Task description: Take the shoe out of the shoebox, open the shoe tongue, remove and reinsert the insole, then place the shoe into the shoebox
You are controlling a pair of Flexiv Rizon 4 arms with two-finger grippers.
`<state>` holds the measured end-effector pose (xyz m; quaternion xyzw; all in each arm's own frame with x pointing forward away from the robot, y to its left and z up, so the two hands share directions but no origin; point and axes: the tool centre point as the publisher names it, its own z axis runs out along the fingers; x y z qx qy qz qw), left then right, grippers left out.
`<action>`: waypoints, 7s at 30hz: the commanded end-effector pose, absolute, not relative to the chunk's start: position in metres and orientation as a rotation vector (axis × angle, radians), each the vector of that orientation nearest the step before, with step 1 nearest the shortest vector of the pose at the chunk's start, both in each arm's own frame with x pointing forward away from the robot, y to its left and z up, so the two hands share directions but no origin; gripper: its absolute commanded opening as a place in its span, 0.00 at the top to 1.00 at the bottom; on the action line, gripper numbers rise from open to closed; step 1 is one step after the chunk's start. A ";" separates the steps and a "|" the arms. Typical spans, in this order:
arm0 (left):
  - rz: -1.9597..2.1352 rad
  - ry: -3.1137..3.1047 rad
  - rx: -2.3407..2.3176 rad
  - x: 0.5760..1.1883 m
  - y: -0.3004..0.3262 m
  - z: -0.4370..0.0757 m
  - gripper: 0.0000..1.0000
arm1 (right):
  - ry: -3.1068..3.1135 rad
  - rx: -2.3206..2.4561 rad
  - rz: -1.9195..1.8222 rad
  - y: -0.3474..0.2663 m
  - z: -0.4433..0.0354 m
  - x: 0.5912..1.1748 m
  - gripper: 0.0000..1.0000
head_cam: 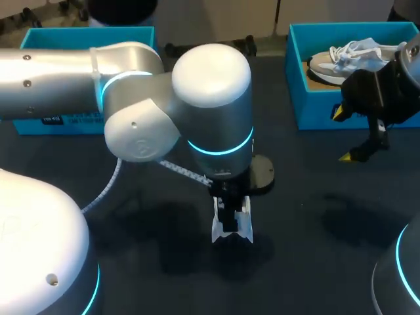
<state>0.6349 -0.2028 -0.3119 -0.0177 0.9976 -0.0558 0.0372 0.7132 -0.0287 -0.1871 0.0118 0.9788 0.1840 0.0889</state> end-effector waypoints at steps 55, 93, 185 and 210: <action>0.115 3.158 -0.073 0.624 -0.199 -0.404 1.00 | 2.914 0.036 0.545 -0.028 -0.188 0.714 0.00; 0.026 3.168 0.082 0.649 -0.172 -0.184 1.00 | 2.914 0.036 0.545 -0.028 -0.188 0.714 0.00; 0.075 3.206 0.427 0.962 0.290 -0.153 1.00 | 2.914 0.036 0.545 -0.028 -0.188 0.714 0.00; 0.098 3.246 0.506 0.978 0.326 -0.153 1.00 | 2.914 0.036 0.545 -0.028 -0.188 0.714 0.00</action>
